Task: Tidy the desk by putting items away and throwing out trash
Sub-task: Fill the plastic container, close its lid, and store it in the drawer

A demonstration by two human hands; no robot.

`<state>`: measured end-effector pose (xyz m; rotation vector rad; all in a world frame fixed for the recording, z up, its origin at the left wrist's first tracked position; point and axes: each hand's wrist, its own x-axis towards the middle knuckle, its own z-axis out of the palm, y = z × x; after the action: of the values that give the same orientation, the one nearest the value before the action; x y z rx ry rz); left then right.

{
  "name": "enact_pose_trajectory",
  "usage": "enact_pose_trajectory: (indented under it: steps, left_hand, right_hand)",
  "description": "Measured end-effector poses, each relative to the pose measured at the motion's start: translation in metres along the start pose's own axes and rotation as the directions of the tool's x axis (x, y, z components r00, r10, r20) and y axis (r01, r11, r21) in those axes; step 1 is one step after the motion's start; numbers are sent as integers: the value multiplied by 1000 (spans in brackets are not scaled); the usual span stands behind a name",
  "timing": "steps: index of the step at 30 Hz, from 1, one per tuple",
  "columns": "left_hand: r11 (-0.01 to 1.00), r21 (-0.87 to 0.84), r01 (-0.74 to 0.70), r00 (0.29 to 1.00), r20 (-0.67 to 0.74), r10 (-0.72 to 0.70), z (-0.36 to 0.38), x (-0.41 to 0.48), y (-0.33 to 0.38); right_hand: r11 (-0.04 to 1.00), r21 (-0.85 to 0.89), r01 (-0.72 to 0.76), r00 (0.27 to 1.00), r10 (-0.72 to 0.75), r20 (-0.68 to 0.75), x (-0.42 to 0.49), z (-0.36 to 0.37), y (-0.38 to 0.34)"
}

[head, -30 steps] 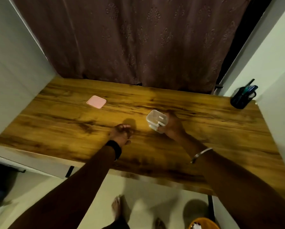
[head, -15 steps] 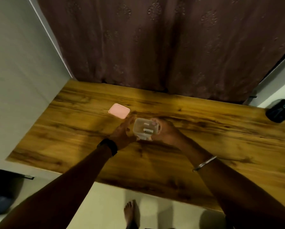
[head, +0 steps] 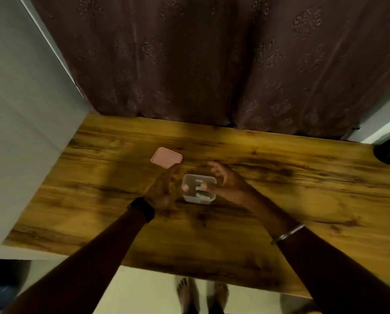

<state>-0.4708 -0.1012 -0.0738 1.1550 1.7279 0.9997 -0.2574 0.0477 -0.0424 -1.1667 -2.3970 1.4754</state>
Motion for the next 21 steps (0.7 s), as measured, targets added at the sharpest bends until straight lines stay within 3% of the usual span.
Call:
enact_pose_trajectory:
  steps: [2, 4, 7, 10, 15, 19, 21]
  left_hand:
    - [992, 128, 11, 978, -208, 16, -19, 16, -11]
    - [879, 466, 98, 961, -272, 37, -37, 44, -26]
    - [618, 770, 157, 988, -120, -101, -45, 79, -35]
    - [485, 872, 67, 986, 16, -165, -47, 105, -33]
    - [467, 884, 32, 973, 79, -215, -52, 131, -26]
    - [513, 836, 194, 967, -74, -246, -44, 119, -13]
    - [624, 747, 230, 971, -136, -195, -45, 110, -7]
  right_hand:
    - [991, 130, 1, 993, 15, -120, 6, -6, -5]
    - [989, 146, 27, 976, 6, -219, 12, -9, -4]
    - [991, 122, 49, 965, -16, -262, 15, -10, 5]
    - [995, 78, 68, 956, -43, -290, 11, -14, 13]
    - [996, -5, 94, 941, -90, -326, 2, -19, 27]
    - [997, 18, 80, 941, -70, -330, -2, -20, 25]
    - [995, 47, 86, 940, -66, -336, -4, -21, 18]
